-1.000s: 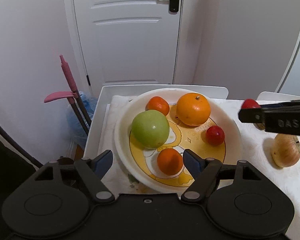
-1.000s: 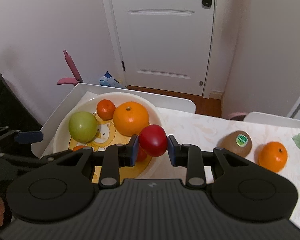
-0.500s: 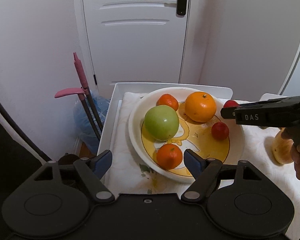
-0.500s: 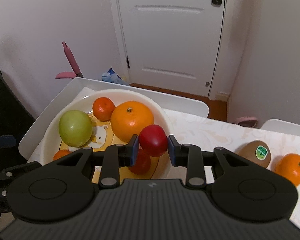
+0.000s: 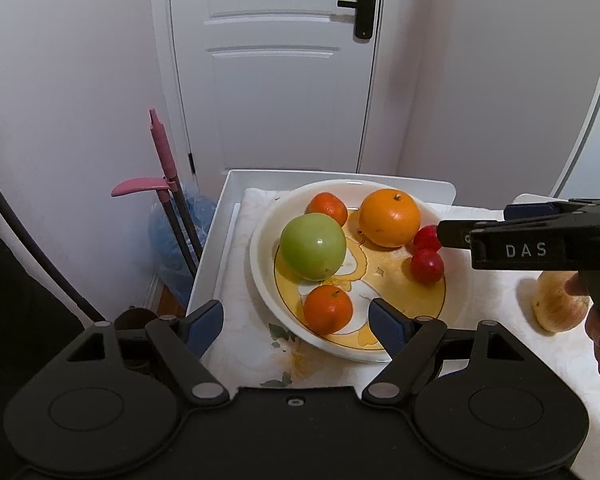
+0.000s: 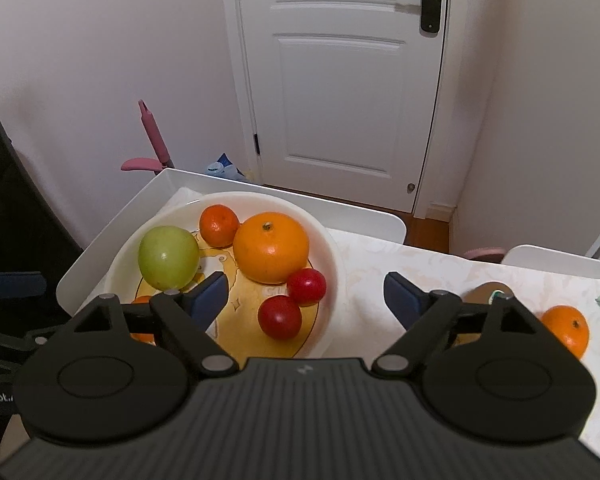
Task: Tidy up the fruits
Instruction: 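Withdraw both open tools from the bowl toward the large apple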
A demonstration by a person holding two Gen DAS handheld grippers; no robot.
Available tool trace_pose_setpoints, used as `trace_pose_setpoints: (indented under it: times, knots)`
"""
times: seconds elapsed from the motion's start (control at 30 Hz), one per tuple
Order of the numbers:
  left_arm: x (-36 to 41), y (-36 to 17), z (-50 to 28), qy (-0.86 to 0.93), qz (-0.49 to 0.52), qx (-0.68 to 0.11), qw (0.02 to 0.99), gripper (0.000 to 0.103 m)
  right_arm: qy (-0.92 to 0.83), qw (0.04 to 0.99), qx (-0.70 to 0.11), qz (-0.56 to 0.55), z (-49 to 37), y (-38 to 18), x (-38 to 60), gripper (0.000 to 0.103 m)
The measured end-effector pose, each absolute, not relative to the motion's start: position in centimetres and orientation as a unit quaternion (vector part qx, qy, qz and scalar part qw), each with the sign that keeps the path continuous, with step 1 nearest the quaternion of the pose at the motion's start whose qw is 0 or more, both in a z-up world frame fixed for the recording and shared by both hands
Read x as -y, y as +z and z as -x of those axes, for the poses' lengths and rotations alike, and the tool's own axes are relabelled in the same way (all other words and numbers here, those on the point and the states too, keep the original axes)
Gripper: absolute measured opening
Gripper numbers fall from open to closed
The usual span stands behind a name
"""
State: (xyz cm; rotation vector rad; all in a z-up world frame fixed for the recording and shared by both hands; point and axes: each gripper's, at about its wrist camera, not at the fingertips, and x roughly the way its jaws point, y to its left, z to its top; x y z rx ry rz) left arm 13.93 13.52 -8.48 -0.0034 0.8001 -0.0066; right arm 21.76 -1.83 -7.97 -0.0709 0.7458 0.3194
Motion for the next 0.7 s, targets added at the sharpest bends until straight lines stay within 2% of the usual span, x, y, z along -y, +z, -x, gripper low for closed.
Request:
trace_pose_setpoints:
  times: [0.47,0.57,0.7]
  knots:
    - [-12.9,-5.7,-11.4,0.007,0.004,-0.362,0.932,0.084,0.144,0.923,-0.355,0.025,-17.9,-3.9,3.9,0.100]
    - [-12.5,-4.9,-10.6,0.018,-0.002,-0.350,0.937,0.096,0.139,0.924,-0.356,0.020,-16.7,-3.2,4.9,0.100]
    - [-11.5,-3.7,-9.5,0.026,-0.003,-0.334,0.942,0.098,0.131,0.927,-0.352,0.011,-15.0,-2.4,6.9,0.103]
